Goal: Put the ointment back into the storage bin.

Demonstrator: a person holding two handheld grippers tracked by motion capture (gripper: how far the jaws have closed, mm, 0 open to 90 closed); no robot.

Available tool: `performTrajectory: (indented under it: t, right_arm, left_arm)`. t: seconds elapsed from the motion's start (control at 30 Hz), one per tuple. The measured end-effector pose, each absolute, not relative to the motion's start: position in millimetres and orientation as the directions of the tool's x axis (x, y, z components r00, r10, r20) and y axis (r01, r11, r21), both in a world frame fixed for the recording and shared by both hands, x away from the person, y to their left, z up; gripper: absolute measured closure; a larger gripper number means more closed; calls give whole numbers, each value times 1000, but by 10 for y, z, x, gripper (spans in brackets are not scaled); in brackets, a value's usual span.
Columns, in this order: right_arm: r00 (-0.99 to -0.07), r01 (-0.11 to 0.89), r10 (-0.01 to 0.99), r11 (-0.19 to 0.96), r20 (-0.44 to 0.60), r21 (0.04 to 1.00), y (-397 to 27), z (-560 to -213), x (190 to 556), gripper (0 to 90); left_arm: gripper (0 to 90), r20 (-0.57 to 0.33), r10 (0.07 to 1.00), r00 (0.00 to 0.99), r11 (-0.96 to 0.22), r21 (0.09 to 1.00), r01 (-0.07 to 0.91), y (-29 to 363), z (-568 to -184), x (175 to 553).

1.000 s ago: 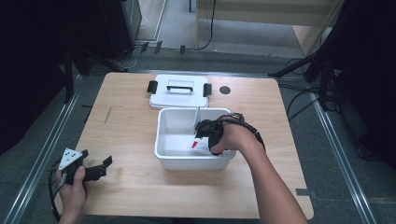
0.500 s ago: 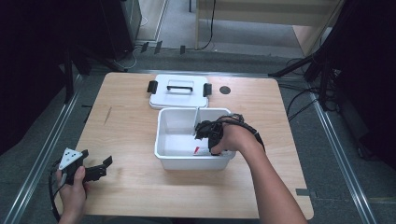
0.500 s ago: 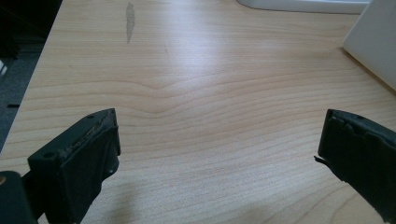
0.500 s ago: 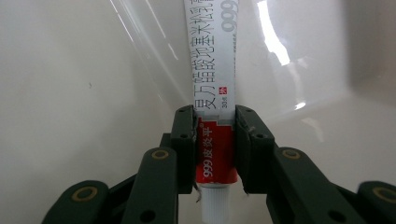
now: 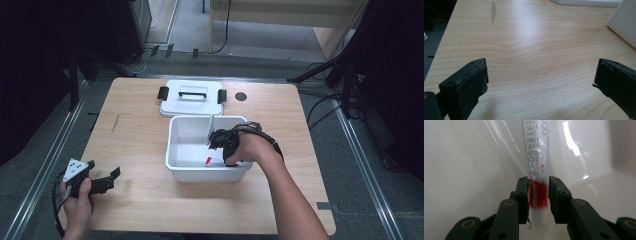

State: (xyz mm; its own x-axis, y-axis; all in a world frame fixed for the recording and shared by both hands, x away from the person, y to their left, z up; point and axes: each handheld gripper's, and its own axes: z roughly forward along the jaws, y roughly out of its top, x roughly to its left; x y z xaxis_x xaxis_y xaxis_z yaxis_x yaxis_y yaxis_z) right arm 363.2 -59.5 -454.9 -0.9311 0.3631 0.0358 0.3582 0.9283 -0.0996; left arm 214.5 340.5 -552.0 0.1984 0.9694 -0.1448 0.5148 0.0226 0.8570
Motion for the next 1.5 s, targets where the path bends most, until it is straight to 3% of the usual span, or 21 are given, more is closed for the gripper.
performTrajectory:
  t: [0.2,0.43,1.07,1.5]
  right_arm:
    - [-928,366,371,926,45,-89,-598,-4520,3626,700]
    - [-927,368,371,928,48,-65,-613,-4475,3625,748]
    - [-916,400,399,913,30,79,-723,-4068,3554,762]
    - [-895,435,446,871,5,229,-1041,-3698,3463,673]
  left_arm:
    - [0,-146,969,198,24,857,514,3405,-5520,2145]
    - [0,-145,969,199,22,857,514,3405,-5520,2145]
    - [0,-143,970,198,21,857,514,3401,-5521,2147]
    - [0,-141,970,198,20,858,513,3399,-5521,2148]
